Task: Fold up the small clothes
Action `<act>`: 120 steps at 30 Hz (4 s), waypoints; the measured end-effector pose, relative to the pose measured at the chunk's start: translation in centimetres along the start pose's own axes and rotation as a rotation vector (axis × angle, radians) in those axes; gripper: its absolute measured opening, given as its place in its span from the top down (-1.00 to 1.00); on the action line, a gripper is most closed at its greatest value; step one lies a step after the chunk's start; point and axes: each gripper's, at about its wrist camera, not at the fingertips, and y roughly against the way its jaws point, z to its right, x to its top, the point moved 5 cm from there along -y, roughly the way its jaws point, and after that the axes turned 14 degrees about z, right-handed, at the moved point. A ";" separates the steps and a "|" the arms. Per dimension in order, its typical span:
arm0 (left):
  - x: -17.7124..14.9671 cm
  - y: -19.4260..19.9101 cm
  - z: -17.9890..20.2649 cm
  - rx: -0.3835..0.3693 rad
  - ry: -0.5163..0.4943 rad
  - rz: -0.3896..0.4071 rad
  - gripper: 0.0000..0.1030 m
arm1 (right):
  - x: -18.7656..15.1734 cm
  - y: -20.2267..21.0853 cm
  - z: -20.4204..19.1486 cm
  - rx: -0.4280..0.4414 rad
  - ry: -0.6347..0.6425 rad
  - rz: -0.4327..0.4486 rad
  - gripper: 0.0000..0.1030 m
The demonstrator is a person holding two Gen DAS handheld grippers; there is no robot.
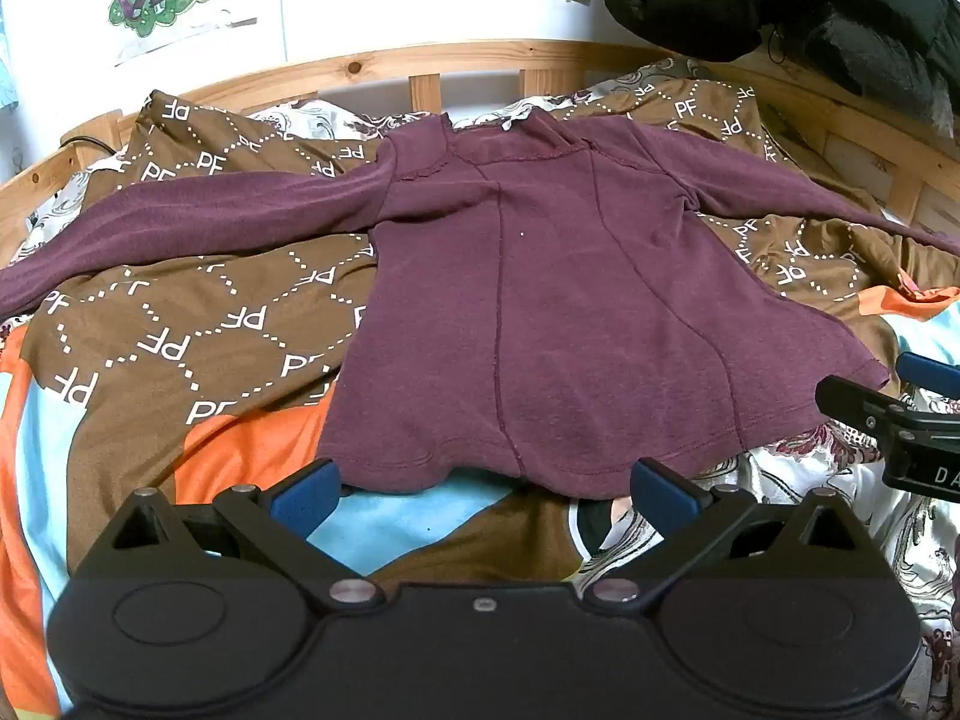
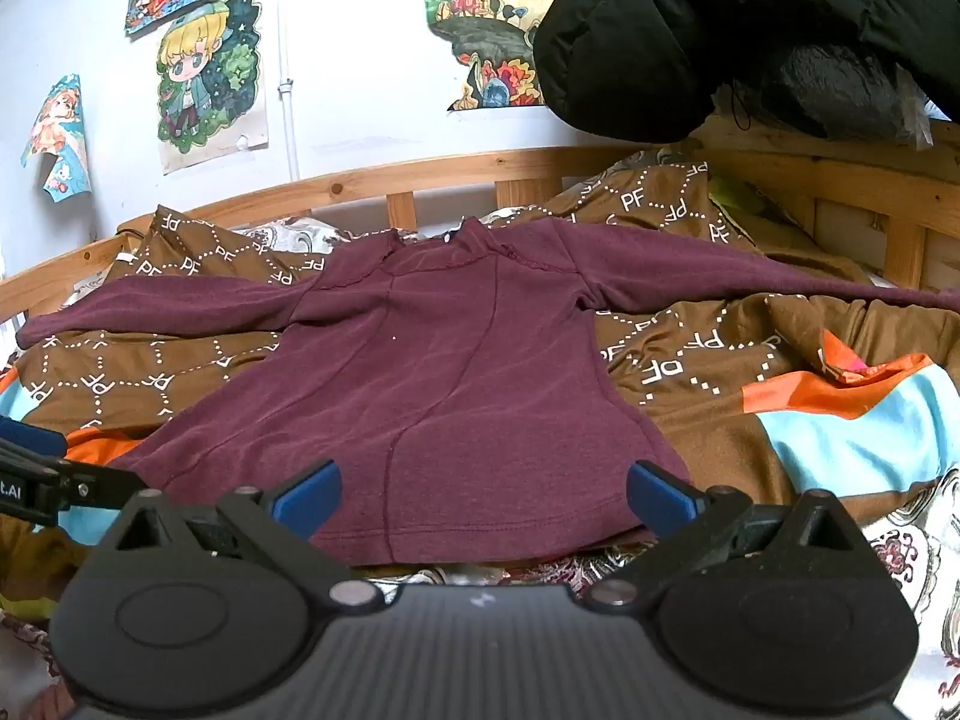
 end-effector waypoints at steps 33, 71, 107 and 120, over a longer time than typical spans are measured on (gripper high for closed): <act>0.0 -0.4 -0.1 0.024 -0.016 -0.029 -0.99 | 0.0 -0.5 0.5 -0.015 -0.007 0.000 -0.99; 7.7 -19.1 -0.8 0.062 0.126 -0.142 -0.99 | 6.7 -10.2 36.5 -0.948 -0.531 0.088 0.58; 6.3 -12.1 -14.7 0.249 0.366 -0.026 -0.99 | -1.4 -17.5 -12.7 0.446 0.352 -0.052 0.90; 9.5 -16.3 -8.1 -0.018 0.364 0.031 -0.99 | -1.6 -10.5 -9.0 0.669 0.292 -0.166 -0.78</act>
